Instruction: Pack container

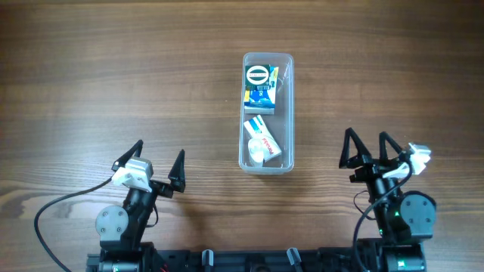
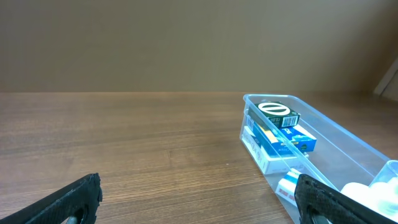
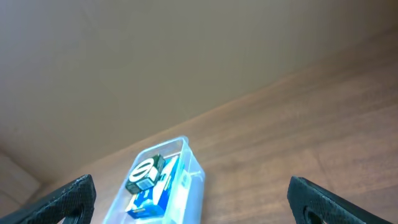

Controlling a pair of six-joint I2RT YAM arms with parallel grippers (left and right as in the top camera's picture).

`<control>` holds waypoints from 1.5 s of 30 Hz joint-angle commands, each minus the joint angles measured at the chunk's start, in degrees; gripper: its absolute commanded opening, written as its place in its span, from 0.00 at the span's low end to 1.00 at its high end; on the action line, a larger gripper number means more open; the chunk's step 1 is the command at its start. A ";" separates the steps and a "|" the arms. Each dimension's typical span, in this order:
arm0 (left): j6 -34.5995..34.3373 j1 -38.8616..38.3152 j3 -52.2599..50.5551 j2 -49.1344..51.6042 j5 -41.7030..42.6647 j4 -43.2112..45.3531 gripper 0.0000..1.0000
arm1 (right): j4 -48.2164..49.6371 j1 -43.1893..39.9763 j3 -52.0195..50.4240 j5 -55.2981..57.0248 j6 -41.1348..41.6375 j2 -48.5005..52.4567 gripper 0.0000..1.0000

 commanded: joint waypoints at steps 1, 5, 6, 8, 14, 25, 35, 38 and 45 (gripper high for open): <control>0.85 0.37 -0.22 -0.57 0.90 -0.22 1.00 | 2.64 0.42 -3.74 -1.16 -4.72 -3.96 1.00; 0.85 0.37 -0.22 -0.57 0.90 -0.22 1.00 | 2.34 0.42 -5.09 -3.17 -9.86 -8.09 1.00; 0.85 0.37 -0.22 -0.57 0.90 -0.22 1.00 | 2.34 0.42 -5.16 -3.37 -10.54 -8.87 1.00; 0.85 0.37 -0.22 -0.57 0.90 -0.22 1.00 | 2.54 0.42 -5.18 -3.63 -12.94 -10.05 1.00; 0.85 0.37 -0.22 -0.57 0.90 -0.22 1.00 | 2.62 0.42 -5.38 -4.07 -19.10 -10.03 1.00; 0.85 0.37 -0.22 -0.57 0.90 -0.22 1.00 | 5.27 0.42 -10.95 -6.56 -25.14 -10.03 1.00; 0.85 0.37 -0.22 -0.57 0.90 -0.22 1.00 | 4.63 0.35 -10.93 -4.44 -26.34 -10.03 1.00; 0.85 0.37 -0.22 -0.57 0.90 -0.22 1.00 | 4.28 0.35 -10.93 -1.75 -26.38 -10.03 1.00; 0.85 0.37 -0.22 -0.57 0.90 -0.22 1.00 | 4.28 0.35 -10.93 -1.75 -26.34 -9.94 1.00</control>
